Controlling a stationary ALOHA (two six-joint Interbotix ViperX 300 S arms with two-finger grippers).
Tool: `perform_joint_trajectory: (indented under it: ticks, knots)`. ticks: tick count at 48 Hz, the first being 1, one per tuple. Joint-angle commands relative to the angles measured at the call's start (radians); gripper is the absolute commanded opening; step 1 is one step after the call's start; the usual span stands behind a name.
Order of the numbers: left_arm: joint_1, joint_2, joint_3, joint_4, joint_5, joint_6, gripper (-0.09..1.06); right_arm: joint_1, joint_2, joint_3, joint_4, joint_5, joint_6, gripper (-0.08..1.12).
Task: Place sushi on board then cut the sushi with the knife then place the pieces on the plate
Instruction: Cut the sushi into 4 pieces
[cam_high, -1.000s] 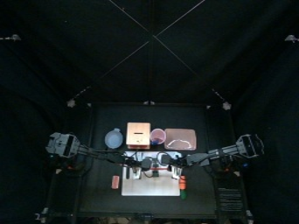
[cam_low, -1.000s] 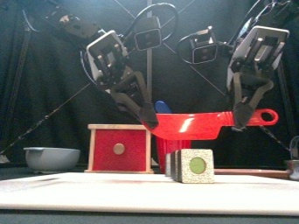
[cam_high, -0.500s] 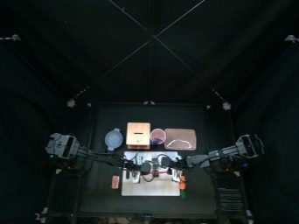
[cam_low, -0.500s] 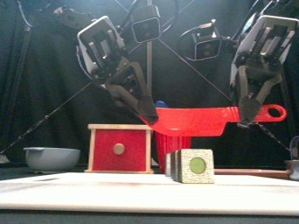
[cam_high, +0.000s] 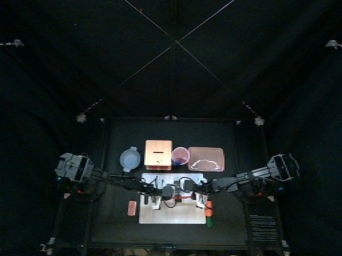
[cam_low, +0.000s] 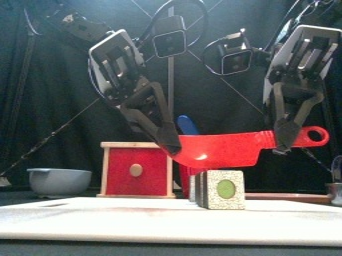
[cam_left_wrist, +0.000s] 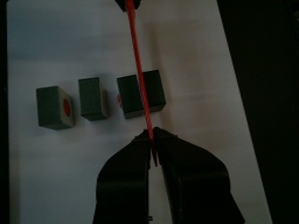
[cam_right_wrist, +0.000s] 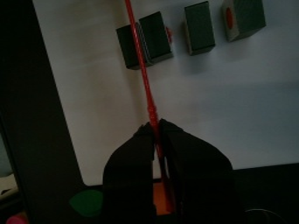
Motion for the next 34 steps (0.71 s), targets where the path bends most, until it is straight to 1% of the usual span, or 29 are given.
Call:
perform_joint_trajectory:
  ticks: [1,18,34]
  knots:
    - [-0.021,-0.012,-0.026,-0.002,-0.008,0.002,0.48,-0.012,-0.011,-0.015,-0.002,-0.002,0.006,0.37]
    - [-0.021,-0.011,-0.023,-0.002,-0.008,0.0,0.48,-0.012,-0.002,-0.012,0.0,-0.002,0.006,0.37]
    - [-0.017,0.011,-0.028,-0.002,-0.008,0.0,0.48,-0.014,0.011,-0.014,-0.003,-0.003,0.006,0.37]
